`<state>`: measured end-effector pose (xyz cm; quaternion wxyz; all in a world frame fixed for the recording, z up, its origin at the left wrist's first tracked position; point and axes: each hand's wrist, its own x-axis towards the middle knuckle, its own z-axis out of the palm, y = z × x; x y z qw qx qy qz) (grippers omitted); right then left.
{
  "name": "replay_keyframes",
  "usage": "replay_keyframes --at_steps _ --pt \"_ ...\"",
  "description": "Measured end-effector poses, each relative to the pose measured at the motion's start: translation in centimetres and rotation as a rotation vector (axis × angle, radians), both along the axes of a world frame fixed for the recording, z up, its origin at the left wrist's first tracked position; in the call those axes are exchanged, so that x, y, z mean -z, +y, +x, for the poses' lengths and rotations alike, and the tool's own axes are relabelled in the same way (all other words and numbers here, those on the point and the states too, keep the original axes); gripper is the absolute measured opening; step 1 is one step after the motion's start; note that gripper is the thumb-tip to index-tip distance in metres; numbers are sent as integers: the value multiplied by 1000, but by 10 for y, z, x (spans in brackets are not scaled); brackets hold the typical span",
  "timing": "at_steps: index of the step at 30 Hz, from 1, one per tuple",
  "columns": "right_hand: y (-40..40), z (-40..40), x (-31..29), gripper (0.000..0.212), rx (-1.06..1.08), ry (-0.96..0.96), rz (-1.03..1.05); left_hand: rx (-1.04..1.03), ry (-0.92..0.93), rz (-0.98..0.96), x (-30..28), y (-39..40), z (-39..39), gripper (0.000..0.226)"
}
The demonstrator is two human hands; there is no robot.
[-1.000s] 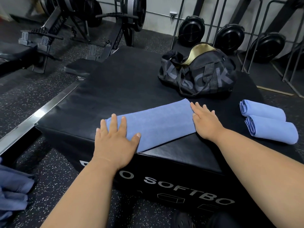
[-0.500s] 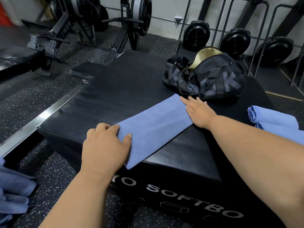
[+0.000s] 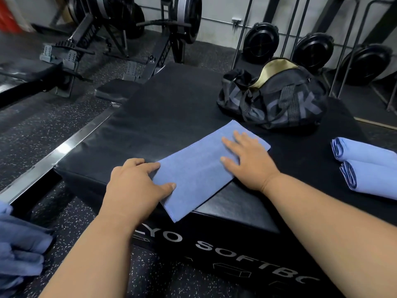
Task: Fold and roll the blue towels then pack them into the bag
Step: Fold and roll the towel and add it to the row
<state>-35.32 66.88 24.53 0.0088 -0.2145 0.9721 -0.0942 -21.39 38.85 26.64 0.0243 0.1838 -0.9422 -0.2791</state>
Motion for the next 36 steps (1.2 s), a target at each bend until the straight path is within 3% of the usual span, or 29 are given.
replay_keyframes --at_steps 2,7,16,20,24,28,36 --pt "-18 25 1 94 -53 -80 47 5 -13 16 -1 -1 0 76" --pt "-51 66 0 91 -200 -66 104 30 1 27 1 -4 3 79" --pt "-101 134 7 102 -416 -41 74 3 90 18 18 -32 9 47" --pt "-109 145 10 89 -539 -44 -23 11 117 2 20 -38 11 41" --pt "-104 152 16 84 -432 -7 -207 55 142 60 18 -41 16 53" --pt "-101 149 27 94 -402 141 -40 193 238 86 22 -43 15 61" --pt "-104 140 32 51 -362 238 -172 295 197 152 28 -49 16 46"
